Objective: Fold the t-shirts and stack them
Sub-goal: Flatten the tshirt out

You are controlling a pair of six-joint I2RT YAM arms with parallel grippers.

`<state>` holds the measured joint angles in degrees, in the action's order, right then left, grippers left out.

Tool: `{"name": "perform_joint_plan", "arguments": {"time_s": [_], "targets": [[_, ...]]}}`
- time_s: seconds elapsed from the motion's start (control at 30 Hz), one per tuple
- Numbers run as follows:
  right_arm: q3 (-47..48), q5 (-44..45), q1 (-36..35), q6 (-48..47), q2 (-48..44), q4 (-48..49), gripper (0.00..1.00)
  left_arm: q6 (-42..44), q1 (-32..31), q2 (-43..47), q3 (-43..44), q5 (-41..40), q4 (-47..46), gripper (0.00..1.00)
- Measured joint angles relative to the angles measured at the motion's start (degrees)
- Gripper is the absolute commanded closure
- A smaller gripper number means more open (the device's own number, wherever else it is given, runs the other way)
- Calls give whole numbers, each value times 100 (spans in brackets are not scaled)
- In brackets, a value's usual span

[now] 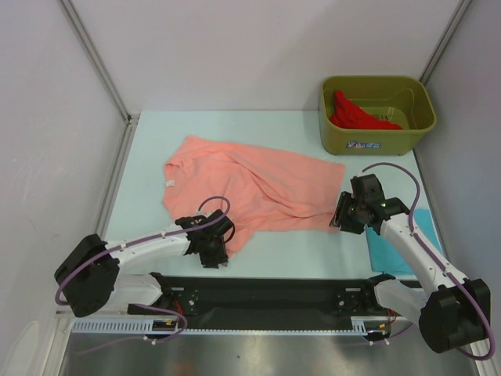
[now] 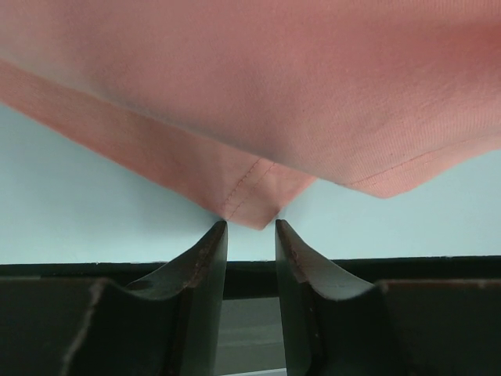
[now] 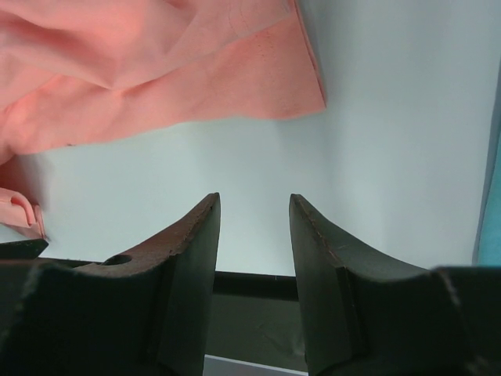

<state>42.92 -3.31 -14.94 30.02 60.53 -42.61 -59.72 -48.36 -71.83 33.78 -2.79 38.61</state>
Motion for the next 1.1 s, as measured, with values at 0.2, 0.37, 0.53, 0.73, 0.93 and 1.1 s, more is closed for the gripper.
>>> {"name": "perform_joint_plan", "arguments": {"time_s": [0.2,0.37,0.53,0.73,0.93,1.1], "targets": [[-2,-11,0,72,28,28,54,-26,0,-81,37,2,-13,65],[-85,-24,-11,212,227,140,53,-22,55,-114,44,2,-22,69],[-122,-74,-22,339,494,251,52,42,155,-136,42,-28,-87,95],[-136,-35,-26,461,813,407,46,328,179,-306,203,-129,-42,100],[-175,160,66,529,1172,549,63,492,205,442,249,-715,568,100],[-221,199,439,538,1491,785,58,586,205,1388,595,-957,1163,100]]}}
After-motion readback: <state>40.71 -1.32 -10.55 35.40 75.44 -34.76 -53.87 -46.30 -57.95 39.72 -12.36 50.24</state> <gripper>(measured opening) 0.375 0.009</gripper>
